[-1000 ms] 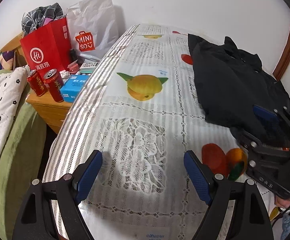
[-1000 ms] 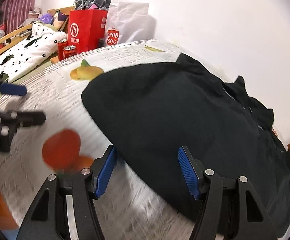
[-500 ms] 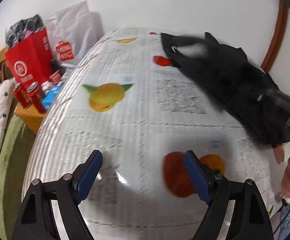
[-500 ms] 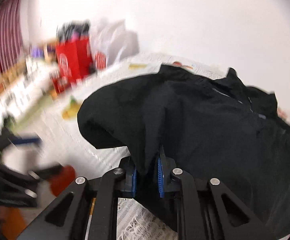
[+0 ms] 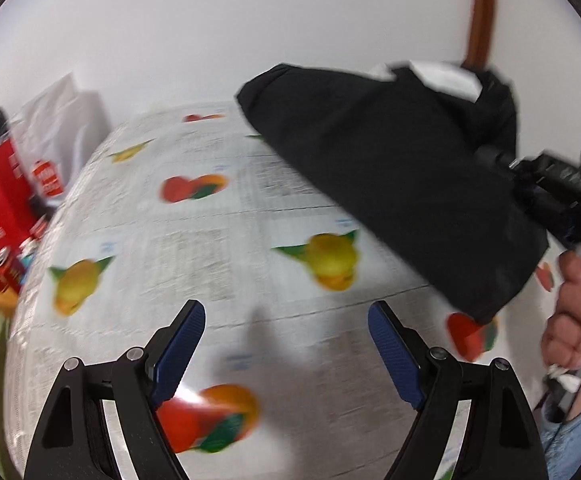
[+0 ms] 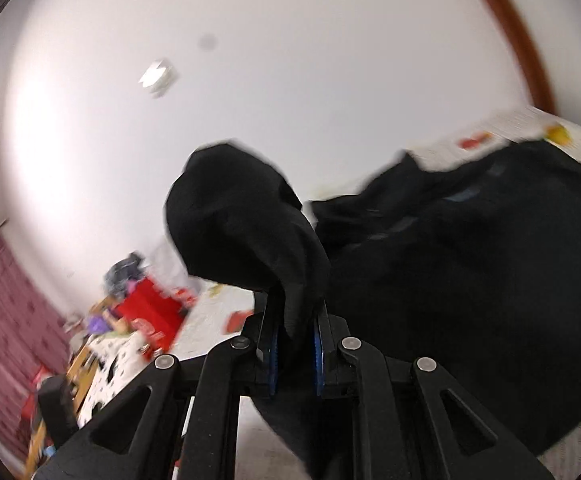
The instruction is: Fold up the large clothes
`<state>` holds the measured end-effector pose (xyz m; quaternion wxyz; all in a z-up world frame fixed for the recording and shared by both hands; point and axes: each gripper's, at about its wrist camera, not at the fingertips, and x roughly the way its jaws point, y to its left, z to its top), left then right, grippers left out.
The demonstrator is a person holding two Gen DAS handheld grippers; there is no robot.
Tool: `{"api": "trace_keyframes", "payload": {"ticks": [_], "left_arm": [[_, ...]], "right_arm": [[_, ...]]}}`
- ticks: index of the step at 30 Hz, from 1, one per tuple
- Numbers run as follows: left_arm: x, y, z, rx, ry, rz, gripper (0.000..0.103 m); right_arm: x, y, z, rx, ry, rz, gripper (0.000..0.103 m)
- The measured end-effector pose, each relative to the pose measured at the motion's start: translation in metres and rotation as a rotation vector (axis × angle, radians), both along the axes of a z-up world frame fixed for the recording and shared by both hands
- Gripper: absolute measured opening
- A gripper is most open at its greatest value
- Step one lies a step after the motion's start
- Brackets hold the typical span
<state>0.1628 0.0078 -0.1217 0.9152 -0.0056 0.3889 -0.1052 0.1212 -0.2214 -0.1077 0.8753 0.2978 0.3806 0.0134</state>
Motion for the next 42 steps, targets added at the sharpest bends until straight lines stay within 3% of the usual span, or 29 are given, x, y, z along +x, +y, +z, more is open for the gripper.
{"api": "trace_keyframes", "payload": {"ticks": [4,7,14,17,19,24,28,33,36,42], "left_arm": [[0.003,-0.032,-0.001,-0.014,0.004,-0.066,0.083],[0.004,-0.054,-0.005,-0.022,0.015,-0.108,0.083],[0.007,-0.094,-0.015,-0.051,0.037,-0.185,0.082],[0.008,-0.106,-0.019,-0.061,0.043,-0.202,0.081],[0.010,-0.113,-0.022,-0.058,0.042,-0.205,0.079],[0.014,-0.124,-0.030,-0.067,0.070,-0.203,0.058],[0.013,-0.123,-0.033,-0.068,0.062,-0.188,0.047],[0.013,-0.111,-0.034,-0.095,0.076,-0.158,0.021],[0.015,-0.101,-0.037,-0.130,0.096,-0.153,0.012],[0.014,-0.075,-0.034,-0.124,0.068,-0.120,0.008]], "right_arm": [[-0.004,-0.018,-0.024,-0.002,0.129,-0.011,0.015],[-0.011,-0.021,-0.032,-0.043,0.194,0.015,0.024],[-0.044,-0.040,-0.009,-0.327,0.172,0.073,0.033],[-0.054,-0.063,-0.011,-0.469,0.218,0.054,0.033],[-0.058,-0.076,-0.014,-0.511,0.255,0.045,0.033],[-0.061,-0.103,-0.036,-0.557,0.382,0.030,0.033],[-0.062,-0.103,-0.049,-0.560,0.399,0.048,0.033],[-0.061,-0.094,-0.049,-0.592,0.407,0.047,0.032],[-0.056,-0.088,-0.052,-0.608,0.414,0.046,0.030],[-0.048,-0.058,-0.051,-0.604,0.403,0.108,0.025]]}}
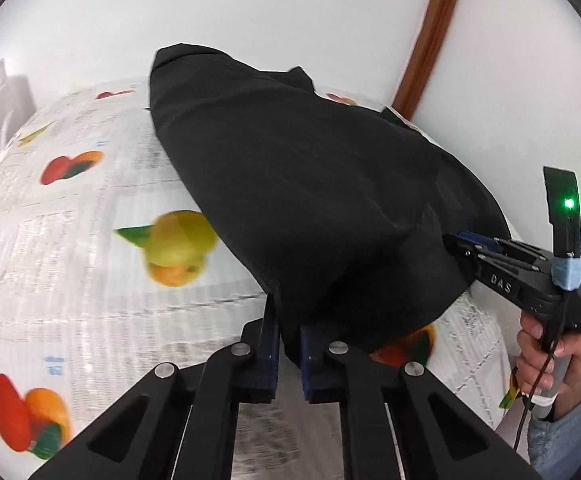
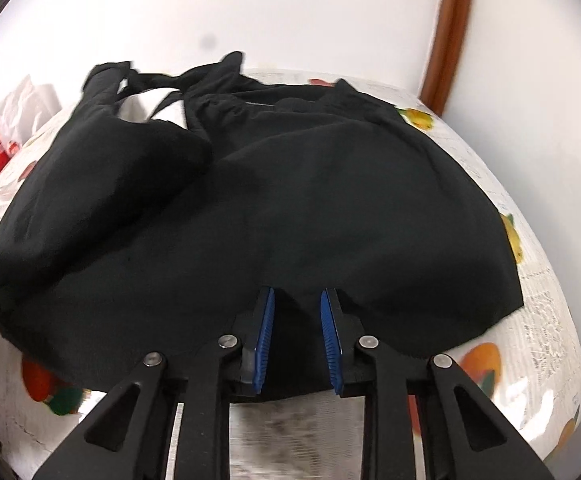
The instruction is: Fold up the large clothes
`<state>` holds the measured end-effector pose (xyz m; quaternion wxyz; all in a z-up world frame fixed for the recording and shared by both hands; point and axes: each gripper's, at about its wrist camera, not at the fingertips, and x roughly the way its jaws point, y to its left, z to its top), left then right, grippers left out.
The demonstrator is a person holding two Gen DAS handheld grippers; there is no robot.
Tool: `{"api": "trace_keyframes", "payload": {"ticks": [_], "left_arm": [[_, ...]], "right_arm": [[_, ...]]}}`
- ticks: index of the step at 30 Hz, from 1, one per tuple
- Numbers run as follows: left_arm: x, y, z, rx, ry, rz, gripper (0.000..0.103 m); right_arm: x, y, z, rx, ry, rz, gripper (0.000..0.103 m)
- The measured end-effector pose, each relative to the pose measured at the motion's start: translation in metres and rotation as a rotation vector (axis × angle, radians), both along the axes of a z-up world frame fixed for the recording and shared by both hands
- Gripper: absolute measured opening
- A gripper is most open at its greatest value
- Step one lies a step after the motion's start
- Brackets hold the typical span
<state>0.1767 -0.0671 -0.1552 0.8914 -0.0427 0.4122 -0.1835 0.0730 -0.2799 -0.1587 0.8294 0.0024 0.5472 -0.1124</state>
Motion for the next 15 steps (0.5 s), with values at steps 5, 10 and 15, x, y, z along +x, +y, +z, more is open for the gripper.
{"api": "trace_keyframes", "payload": {"ticks": [5,10,15], "left_arm": [[-0.002,0.041,0.004,-0.020,0.004,0.060,0.008],[-0.007,0.076,0.006,-0.003,0.012,0.099,0.008],[-0.016,0.083,0.007,0.001,0.009,0.085,0.009]], "right_arm": [[0.009,0.037,0.000,0.063,-0.005,0.078,0.025],[0.021,0.073,0.003,0.116,-0.004,0.179,0.025],[0.023,0.084,0.027,0.193,-0.077,0.236,0.052]]}}
